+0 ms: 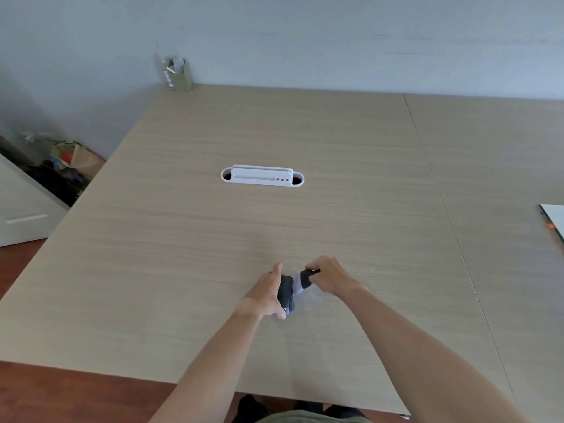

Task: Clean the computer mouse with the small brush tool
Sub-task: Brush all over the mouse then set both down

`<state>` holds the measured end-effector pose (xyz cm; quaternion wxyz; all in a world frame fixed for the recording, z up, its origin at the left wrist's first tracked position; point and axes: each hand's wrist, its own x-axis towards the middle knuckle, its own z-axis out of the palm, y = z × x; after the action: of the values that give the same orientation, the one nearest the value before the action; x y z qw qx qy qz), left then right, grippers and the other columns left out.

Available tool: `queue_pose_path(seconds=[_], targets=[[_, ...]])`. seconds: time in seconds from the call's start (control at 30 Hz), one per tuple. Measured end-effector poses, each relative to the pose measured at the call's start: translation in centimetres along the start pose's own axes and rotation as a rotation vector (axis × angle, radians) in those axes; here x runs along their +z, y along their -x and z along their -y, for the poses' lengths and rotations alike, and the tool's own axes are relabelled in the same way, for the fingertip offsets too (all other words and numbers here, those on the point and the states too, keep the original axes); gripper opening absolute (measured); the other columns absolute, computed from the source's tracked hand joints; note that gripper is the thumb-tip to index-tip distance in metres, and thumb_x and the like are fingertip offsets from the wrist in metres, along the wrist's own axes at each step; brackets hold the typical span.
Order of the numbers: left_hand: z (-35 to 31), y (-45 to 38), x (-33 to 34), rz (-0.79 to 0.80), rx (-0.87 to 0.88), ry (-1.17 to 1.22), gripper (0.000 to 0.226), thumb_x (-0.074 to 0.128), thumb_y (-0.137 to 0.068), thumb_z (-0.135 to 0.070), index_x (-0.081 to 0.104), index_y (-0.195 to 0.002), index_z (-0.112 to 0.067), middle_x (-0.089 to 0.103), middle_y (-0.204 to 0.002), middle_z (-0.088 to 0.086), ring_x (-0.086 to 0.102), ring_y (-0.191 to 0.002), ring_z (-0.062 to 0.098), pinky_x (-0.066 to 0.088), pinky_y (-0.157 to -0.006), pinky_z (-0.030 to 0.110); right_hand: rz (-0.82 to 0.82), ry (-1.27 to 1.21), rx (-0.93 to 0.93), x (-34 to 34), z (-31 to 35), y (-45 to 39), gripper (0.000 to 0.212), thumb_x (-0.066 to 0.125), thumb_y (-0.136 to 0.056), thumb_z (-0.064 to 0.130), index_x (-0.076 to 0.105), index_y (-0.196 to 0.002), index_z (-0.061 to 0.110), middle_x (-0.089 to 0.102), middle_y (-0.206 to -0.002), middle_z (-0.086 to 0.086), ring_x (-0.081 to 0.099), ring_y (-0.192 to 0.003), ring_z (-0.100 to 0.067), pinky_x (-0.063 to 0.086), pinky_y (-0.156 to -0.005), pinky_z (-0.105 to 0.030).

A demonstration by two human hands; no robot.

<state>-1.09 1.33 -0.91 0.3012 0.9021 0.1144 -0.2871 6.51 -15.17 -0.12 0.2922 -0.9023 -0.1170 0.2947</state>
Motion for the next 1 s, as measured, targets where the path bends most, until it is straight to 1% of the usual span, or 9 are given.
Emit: queue_pose_path(seconds=[0.07,0.1,0.2,0.3,0.47,0.6,0.77,0.87,1.0], targets=[[-0.1,0.1,0.1,0.000,0.005,0.019,0.126,0.089,-0.059,-0.006,0.008,-0.154,-0.024,0.042,-0.145,0.003,0.052,-0.125,0.026,0.053,-0.097,0.042,-0.011,-0.100,-0.015,0.4,0.8,-0.1,0.022,0.052,-0.077,-0.005,0.066,-0.093,-0.010,0.065,-0.089,-0.029,0.054,-0.072,-0.039,0.043,-0.061,-0.042],[-0.1,0.1,0.2,-0.003,0.000,0.028,0.126,0.088,-0.059,-0.005,0.007,-0.154,-0.023,0.041,-0.145,0.003,0.052,-0.126,0.026,0.052,-0.098,0.040,0.010,-0.114,-0.031,0.7,1.2,0.0,0.024,0.052,-0.078,-0.004,0.066,-0.097,-0.010,0.064,-0.084,-0.027,0.051,-0.067,-0.032,0.040,-0.059,-0.039],[-0.1,0.0,0.4,-0.017,-0.018,0.044,0.127,0.089,-0.059,-0.005,0.005,-0.153,-0.021,0.041,-0.145,0.004,0.051,-0.126,0.027,0.052,-0.099,0.040,0.065,-0.033,-0.065,1.5,1.5,0.3,0.012,0.043,-0.073,-0.010,0.053,-0.069,-0.006,0.041,-0.066,-0.011,0.034,-0.064,-0.022,0.027,-0.058,-0.034],[-0.1,-0.1,0.5,0.004,-0.050,0.030,0.131,0.088,-0.061,-0.006,-0.001,-0.155,-0.025,0.037,-0.149,0.006,0.048,-0.131,0.029,0.049,-0.102,0.045,0.021,0.104,-0.023,0.7,0.5,0.3,0.026,0.037,-0.071,-0.015,0.037,-0.057,0.008,0.036,-0.070,-0.011,0.031,-0.068,-0.023,0.022,-0.053,-0.031],[-0.4,0.1,1.9,-0.126,-0.102,0.099,0.126,0.091,-0.058,-0.024,0.009,-0.154,-0.016,0.030,-0.148,0.009,0.032,-0.139,0.028,0.041,-0.110,0.041,-0.013,-0.026,-0.032,0.2,1.2,-0.4,0.011,0.043,-0.074,-0.010,0.054,-0.070,-0.007,0.045,-0.069,-0.010,0.037,-0.064,-0.021,0.028,-0.054,-0.031],[-0.5,0.2,2.5,-0.206,-0.175,0.220,0.095,0.093,-0.054,-0.016,0.034,-0.130,-0.011,0.048,-0.126,0.009,0.053,-0.116,0.029,0.053,-0.092,0.041,0.092,-0.031,-0.109,1.5,2.3,-0.2,0.020,0.040,-0.070,-0.012,0.039,-0.059,0.005,0.033,-0.062,-0.007,0.028,-0.059,-0.019,0.022,-0.052,-0.033],[-0.6,0.7,2.4,-0.220,-0.251,0.231,0.083,0.092,-0.054,-0.021,0.037,-0.115,-0.011,0.053,-0.114,0.008,0.058,-0.107,0.029,0.053,-0.080,0.036,-0.042,0.139,-0.035,0.7,0.4,-0.8,0.034,0.038,-0.072,-0.017,0.035,-0.052,0.010,0.043,-0.068,-0.011,0.040,-0.063,-0.023,0.027,-0.049,-0.029],[-0.7,0.6,2.4,-0.235,-0.258,0.224,0.077,0.092,-0.053,-0.023,0.045,-0.112,-0.008,0.057,-0.112,0.006,0.060,-0.104,0.028,0.053,-0.079,0.034,-0.048,0.016,-0.050,0.4,1.1,-0.8,0.023,0.041,-0.071,-0.014,0.042,-0.056,0.004,0.042,-0.065,-0.010,0.036,-0.060,-0.022,0.025,-0.050,-0.030],[-0.8,0.7,2.3,-0.224,-0.253,0.202,0.060,0.092,-0.054,-0.024,0.056,-0.100,-0.010,0.063,-0.101,0.001,0.062,-0.091,0.023,0.052,-0.071,0.030,0.101,-0.012,-0.138,1.8,2.3,-0.4,0.017,0.040,-0.069,-0.011,0.040,-0.059,0.003,0.034,-0.064,-0.009,0.027,-0.055,-0.019,0.021,-0.050,-0.031]])
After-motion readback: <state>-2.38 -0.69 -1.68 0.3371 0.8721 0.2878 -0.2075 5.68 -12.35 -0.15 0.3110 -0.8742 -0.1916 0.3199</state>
